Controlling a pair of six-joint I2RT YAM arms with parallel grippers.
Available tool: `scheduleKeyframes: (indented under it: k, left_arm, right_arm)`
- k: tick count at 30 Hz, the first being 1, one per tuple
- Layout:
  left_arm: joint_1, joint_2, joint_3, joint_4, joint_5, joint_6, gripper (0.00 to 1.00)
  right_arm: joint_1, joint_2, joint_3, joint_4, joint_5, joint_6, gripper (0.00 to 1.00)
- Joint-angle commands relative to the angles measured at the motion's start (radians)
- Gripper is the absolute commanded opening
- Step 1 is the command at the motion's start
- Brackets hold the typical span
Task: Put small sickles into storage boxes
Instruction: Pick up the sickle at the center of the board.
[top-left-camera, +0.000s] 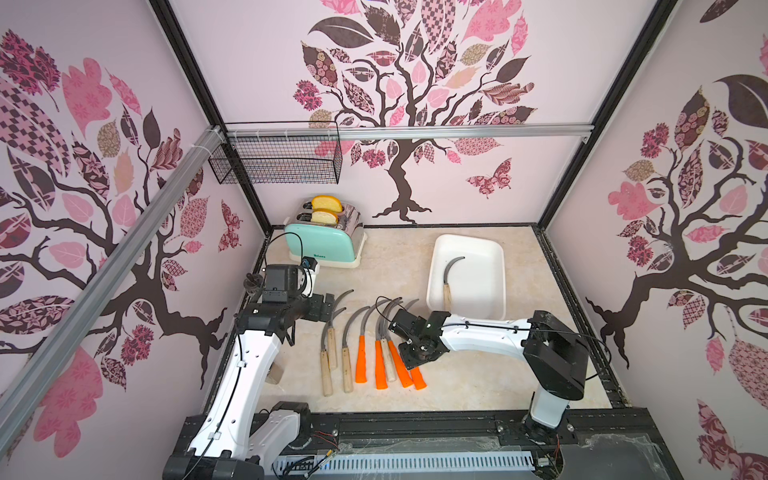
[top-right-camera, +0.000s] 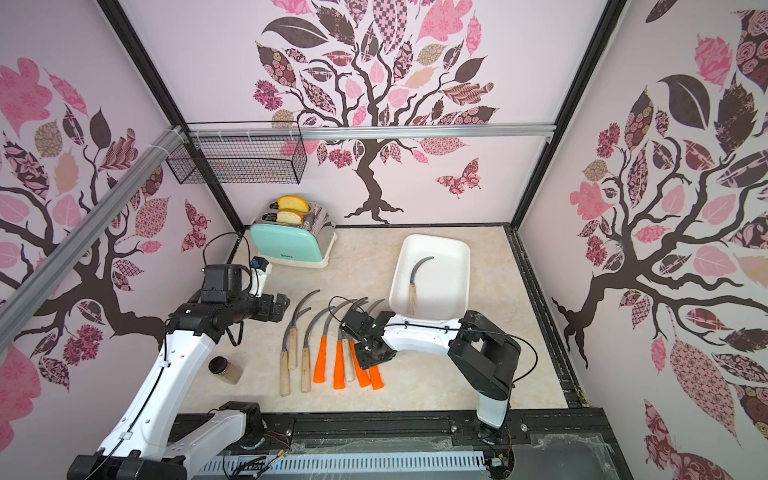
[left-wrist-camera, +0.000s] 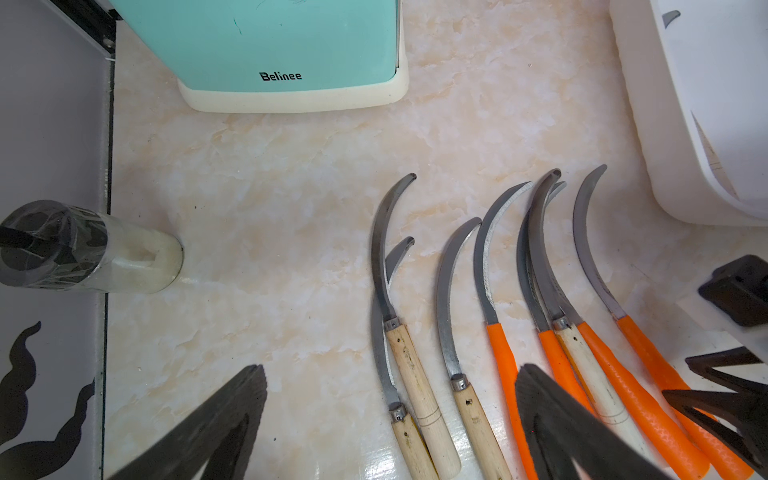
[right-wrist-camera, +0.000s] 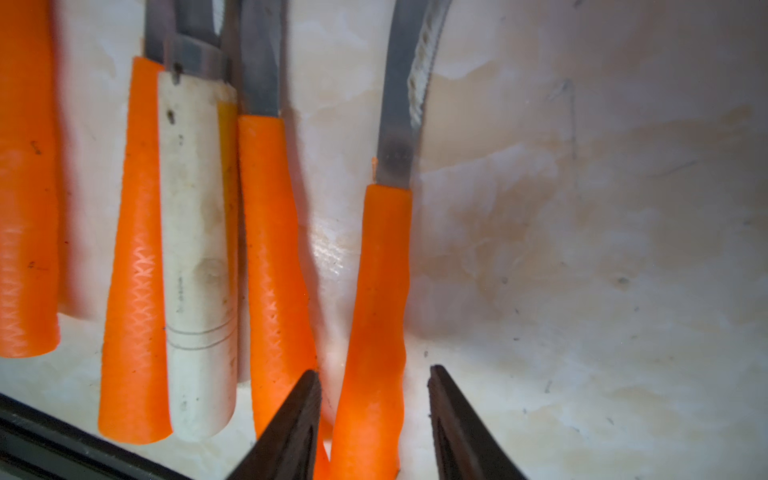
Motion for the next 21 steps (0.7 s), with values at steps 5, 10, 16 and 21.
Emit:
scheduleKeyframes:
  k: [5,10,16,21]
  left_arm:
    - [-0.003,-0.017,-0.013,0.001,0.016,0.016,0.98]
    - [-0.004,-0.019,-0.014,0.001,0.019,0.017,0.98]
    - [-0.003,-0.02,-0.023,0.004,0.021,0.025,0.98]
    - [-0.003,-0.022,-0.026,0.004,0.024,0.027,0.98]
  right_arm:
    - [0.006,0.029,0.038,-0.045,0.017,-0.002,0.46]
    - [0.009,0.057,0.056,-0.071,0.027,-0.002,0.45]
    - [0.014,0.072,0.07,-0.096,0.043,0.001,0.44]
    - [0.016,0.073,0.066,-0.103,0.047,0.008,0.43]
